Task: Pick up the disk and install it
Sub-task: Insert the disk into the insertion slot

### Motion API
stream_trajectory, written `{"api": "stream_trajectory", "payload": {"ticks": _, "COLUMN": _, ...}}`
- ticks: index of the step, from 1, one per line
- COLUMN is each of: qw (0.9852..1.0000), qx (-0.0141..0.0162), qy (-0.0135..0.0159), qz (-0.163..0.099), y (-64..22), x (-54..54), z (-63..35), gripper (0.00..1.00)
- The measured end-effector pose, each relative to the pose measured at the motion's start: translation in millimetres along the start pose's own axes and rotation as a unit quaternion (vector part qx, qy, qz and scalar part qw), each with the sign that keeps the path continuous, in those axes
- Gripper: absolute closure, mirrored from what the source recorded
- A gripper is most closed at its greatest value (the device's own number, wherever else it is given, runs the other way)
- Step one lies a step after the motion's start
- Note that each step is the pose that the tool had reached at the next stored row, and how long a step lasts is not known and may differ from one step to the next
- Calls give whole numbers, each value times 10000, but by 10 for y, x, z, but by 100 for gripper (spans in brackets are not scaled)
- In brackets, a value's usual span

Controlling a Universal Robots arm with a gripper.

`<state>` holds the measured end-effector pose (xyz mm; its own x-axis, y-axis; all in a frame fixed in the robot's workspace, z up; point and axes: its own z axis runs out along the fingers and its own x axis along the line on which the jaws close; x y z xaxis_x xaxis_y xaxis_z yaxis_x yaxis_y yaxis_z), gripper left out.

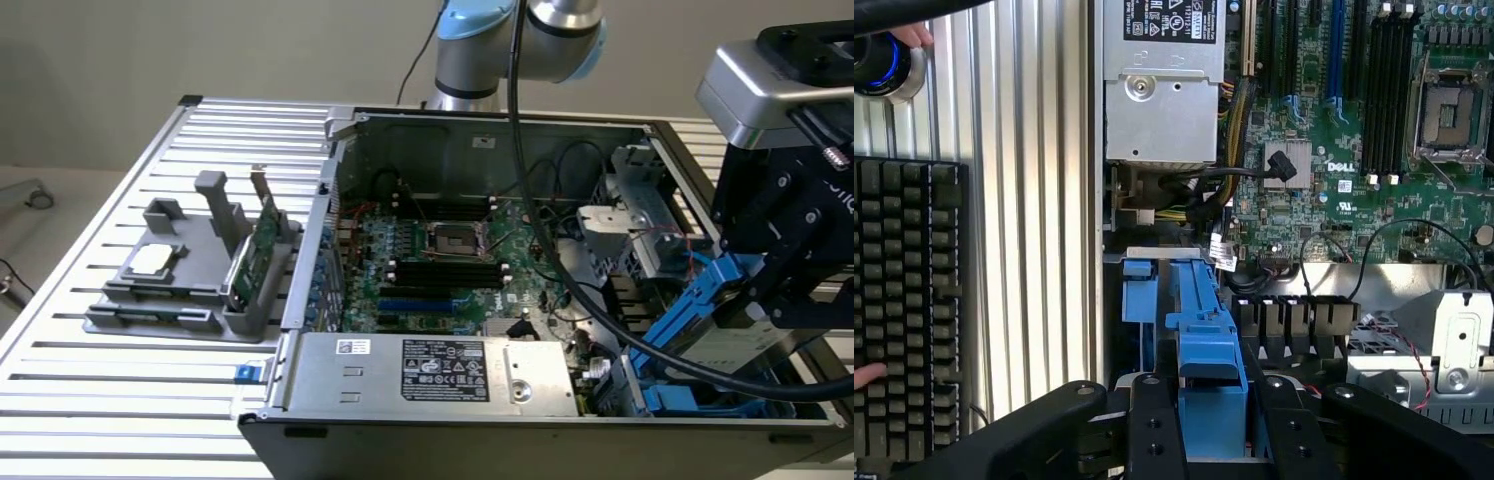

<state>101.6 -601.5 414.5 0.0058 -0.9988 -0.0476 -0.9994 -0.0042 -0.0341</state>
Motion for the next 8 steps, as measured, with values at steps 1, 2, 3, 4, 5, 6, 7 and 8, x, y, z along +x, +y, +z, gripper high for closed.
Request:
{"api": "stream_trajectory", "payload": {"ticks": 1, "qw": 10000, "qx": 0, "qy": 0, "qz": 0, "y": 0, "x": 0, "z": 0, "gripper": 67}}
{"api": "stream_trajectory", "payload": {"ticks": 2, "qw": 10000, "qx": 0, "qy": 0, "qz": 0, "y": 0, "x": 0, "z": 0, "gripper": 67}}
{"api": "stream_trajectory", "payload": {"ticks": 3, "qw": 10000, "qx": 0, "qy": 0, "qz": 0, "y": 0, "x": 0, "z": 0, "gripper": 67}}
{"api": "stream_trajectory", "payload": {"ticks": 4, "qw": 10000, "qx": 0, "qy": 0, "qz": 0, "y": 0, "x": 0, "z": 0, "gripper": 67}}
{"api": "stream_trajectory", "payload": {"ticks": 5, "qw": 10000, "qx": 0, "qy": 0, "qz": 0, "y": 0, "x": 0, "z": 0, "gripper": 67}}
{"api": "stream_trajectory", "payload": {"ticks": 6, "qw": 10000, "qx": 0, "qy": 0, "qz": 0, "y": 0, "x": 0, "z": 0, "gripper": 67}}
{"api": "stream_trajectory", "payload": {"ticks": 7, "qw": 10000, "qx": 0, "qy": 0, "qz": 0, "y": 0, "x": 0, "z": 0, "gripper": 67}}
{"api": "stream_trajectory", "payload": {"ticks": 8, "qw": 10000, "qx": 0, "qy": 0, "qz": 0, "y": 0, "x": 0, "z": 0, "gripper": 67}}
